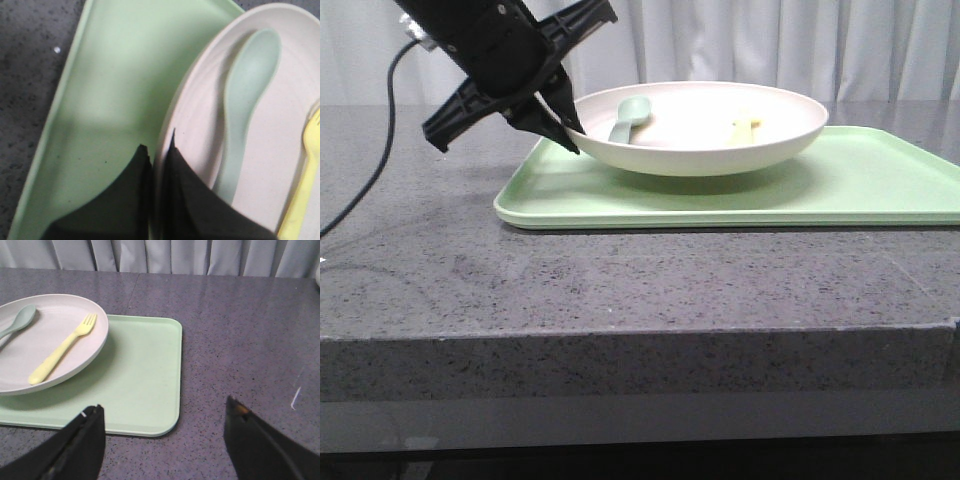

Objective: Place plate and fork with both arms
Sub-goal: 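Lower the plate onto the tray and open the left gripper, then raise the left gripper away from the plate, then lower the right gripper over the yellow fork on the plate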

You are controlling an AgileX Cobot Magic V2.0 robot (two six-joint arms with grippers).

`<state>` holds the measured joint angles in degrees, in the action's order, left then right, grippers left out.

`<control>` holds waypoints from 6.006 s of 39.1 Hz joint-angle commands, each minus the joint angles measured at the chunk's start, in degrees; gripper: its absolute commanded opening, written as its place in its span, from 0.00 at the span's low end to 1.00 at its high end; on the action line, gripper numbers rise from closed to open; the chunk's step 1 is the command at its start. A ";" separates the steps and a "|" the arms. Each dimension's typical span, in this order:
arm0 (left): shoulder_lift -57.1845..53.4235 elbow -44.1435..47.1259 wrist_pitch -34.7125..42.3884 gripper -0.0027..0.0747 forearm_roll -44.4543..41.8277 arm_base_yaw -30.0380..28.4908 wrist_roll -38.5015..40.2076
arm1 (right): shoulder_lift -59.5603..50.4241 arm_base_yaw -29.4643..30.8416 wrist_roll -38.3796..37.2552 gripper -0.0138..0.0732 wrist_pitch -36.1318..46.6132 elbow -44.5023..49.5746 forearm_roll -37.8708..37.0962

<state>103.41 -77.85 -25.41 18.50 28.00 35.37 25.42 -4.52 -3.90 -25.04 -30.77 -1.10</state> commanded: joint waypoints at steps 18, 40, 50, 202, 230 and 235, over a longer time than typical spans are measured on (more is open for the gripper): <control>-0.49 -2.18 4.59 0.02 -0.90 0.70 1.16 | 0.81 0.13 0.34 0.76 4.93 -2.07 -0.05; -0.49 -2.18 4.35 0.47 -1.83 0.70 -1.17 | 0.81 0.13 0.34 0.76 4.93 -2.07 -0.05; -1.85 -2.18 3.64 0.52 -1.96 0.70 -2.41 | 0.81 0.13 0.34 0.76 4.93 -2.07 -0.05; -70.33 31.15 -19.36 0.51 5.01 -18.34 -57.60 | 74.06 -17.94 -9.96 0.69 -46.14 -71.05 4.17; -70.33 31.15 -19.36 0.51 5.01 -18.34 -57.60 | 89.48 -17.69 -18.38 0.60 -51.43 -86.13 -0.38; -70.33 31.15 -19.36 0.51 5.01 -18.34 -57.60 | 90.05 -17.30 -18.38 0.59 -51.43 -86.13 -0.46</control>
<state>32.91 -45.22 -48.63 22.11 9.87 -22.18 118.53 -22.49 -22.10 -71.12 -114.99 -0.55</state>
